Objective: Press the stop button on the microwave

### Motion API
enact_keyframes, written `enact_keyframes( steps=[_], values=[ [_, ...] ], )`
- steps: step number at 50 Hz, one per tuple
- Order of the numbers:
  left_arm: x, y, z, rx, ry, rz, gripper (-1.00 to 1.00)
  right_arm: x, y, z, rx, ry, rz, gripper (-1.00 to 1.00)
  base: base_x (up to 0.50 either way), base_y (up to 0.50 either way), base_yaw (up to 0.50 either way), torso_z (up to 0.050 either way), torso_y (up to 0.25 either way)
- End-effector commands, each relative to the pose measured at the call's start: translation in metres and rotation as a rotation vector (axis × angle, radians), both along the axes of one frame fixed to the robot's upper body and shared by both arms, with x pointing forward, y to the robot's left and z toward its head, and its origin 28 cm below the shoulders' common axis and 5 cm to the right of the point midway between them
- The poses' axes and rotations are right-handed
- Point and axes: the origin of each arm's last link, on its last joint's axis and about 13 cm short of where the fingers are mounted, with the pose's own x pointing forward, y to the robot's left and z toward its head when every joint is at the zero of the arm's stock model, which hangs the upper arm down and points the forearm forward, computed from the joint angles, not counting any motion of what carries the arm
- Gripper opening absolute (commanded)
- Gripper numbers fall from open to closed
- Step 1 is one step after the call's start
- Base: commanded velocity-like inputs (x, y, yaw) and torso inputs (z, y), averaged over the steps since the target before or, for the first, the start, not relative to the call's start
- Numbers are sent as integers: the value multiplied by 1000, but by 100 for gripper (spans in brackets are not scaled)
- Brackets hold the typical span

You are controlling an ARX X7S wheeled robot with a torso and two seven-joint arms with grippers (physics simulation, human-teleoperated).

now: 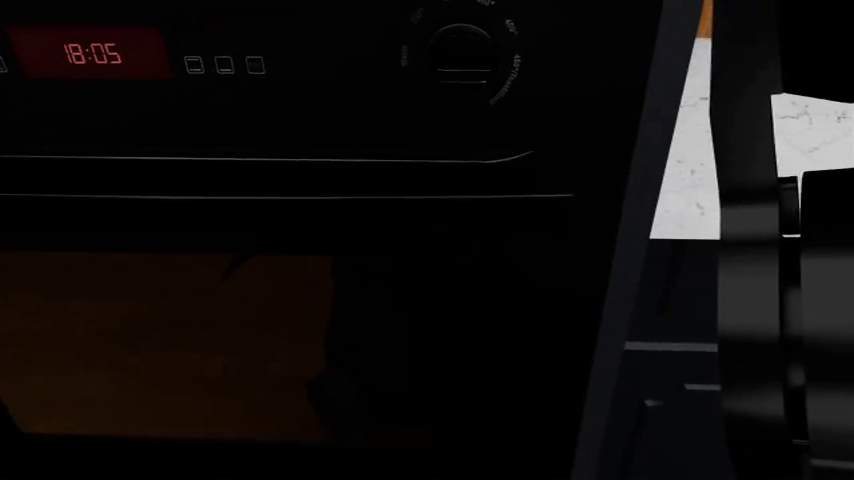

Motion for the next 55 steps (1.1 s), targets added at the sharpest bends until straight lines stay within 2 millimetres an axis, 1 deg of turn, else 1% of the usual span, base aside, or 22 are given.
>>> enact_keyframes(
  steps=[1, 3, 5, 19, 23, 26, 29, 30, 35, 37, 42, 45, 48, 52, 55],
  values=[
    [-1, 0, 0, 0, 3, 1, 100, -1, -1, 0, -7, -4, 20, 100, 0, 0, 0, 0, 0],
    [-1, 0, 0, 0, 3, 1, 100, -1, -2, -1, -4, 0, 34, 100, 500, -180, 0, 0, 0],
    [-1, 0, 0, 0, 3, 1, 100, 0, -3, -1, 10, 4, 13, 100, 500, -143, 0, 0, 0],
    [-1, 0, 0, 0, 3, 1, 100, 3, -2, -5, 4, 16, 11, 100, 0, 0, 0, 0, 0],
    [-1, 0, 0, 0, 3, 1, 100, 1, -1, -5, 13, 30, 23, 100, 0, 0, 0, 0, 0],
    [-1, 0, 0, 0, 3, 1, 100, -6, 0, -5, 13, 31, 33, 100, 0, 0, 0, 0, 0],
    [-1, 0, 0, 0, 3, 1, 100, -6, 2, -11, 8, 46, 28, 100, 0, 0, 0, 0, 0],
    [-1, 0, 0, 0, 3, 1, 100, -8, 4, -13, 4, 47, 29, -100, 0, 0, 0, 0, 0],
    [-1, 0, 0, 0, 3, 1, 100, -24, 8, -11, -19, 35, 52, -100, 0, 0, 0, 0, 0],
    [-1, 0, 0, 0, 3, 1, 100, -27, 8, -12, -21, 33, 52, -100, 0, 0, 0, 0, 0],
    [-1, 0, 0, 0, 3, 1, 100, -28, 5, -17, 2, 81, 24, -100, 0, 0, 0, 0, 0],
    [-1, 0, 0, 0, 3, 1, 100, -28, 6, -22, -3, 116, -6, -100, 0, 0, 0, 0, 0],
    [-1, 0, 0, 0, 3, 1, 100, -29, 7, -29, 18, 159, 15, -100, 0, 0, 0, 0, 0],
    [-1, 0, 0, 0, 3, 1, 100, -27, 9, -39, 2, 190, 6, -100, 0, 0, 0, 0, 0],
    [-1, 0, 0, 0, 3, 1, 100, -26, 8, -43, 13, 214, 15, -100, 0, 0, 0, 0, 0]
  ],
)
